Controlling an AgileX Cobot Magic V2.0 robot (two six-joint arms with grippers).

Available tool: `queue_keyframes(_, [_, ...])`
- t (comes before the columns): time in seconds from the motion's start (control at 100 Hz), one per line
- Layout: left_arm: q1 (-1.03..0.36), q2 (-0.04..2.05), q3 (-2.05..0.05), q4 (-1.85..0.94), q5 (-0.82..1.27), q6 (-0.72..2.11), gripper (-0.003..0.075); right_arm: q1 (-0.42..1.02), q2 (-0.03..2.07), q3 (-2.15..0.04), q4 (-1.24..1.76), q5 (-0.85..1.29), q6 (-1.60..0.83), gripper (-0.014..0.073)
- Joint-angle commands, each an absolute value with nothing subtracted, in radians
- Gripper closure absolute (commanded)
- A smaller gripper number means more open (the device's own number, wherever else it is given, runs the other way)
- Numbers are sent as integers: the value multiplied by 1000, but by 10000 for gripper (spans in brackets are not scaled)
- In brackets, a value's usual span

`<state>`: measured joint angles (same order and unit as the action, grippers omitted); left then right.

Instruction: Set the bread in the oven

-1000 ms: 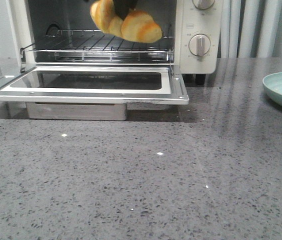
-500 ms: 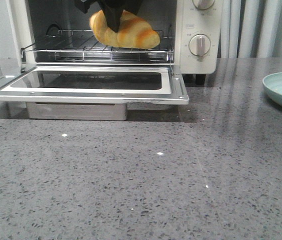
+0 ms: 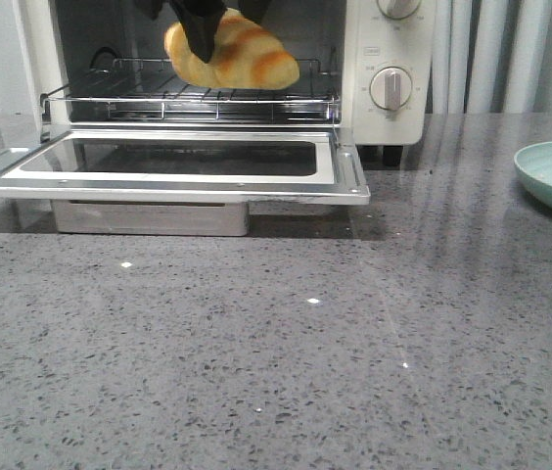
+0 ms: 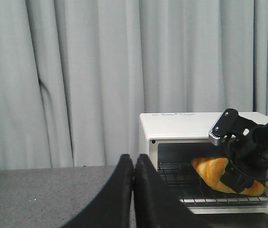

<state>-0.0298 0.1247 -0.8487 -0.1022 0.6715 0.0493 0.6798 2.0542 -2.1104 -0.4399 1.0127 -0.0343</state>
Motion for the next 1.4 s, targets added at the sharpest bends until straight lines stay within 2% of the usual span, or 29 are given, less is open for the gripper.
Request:
queue_keyframes(0.0, [-30, 145, -876, -115, 594, 42, 742, 678, 1993, -2160, -477, 960, -41, 167])
queue_keyframes(0.51, [-30, 145, -876, -113, 598, 42, 742, 691, 1993, -2209, -460, 1067, -29, 168])
queue_keyframes(0.97, [-30, 10, -872, -37, 672, 42, 742, 815, 1953, -2209, -431, 1185, -29, 173])
queue_keyframes(1.18, [-30, -28, -815, -87, 672, 42, 742, 865, 1887, -2209, -429, 1315, -23, 173])
queue_keyframes(1.39, [-30, -28, -709, -195, 595, 42, 742, 867, 1799, -2209, -408, 1316, 23, 186])
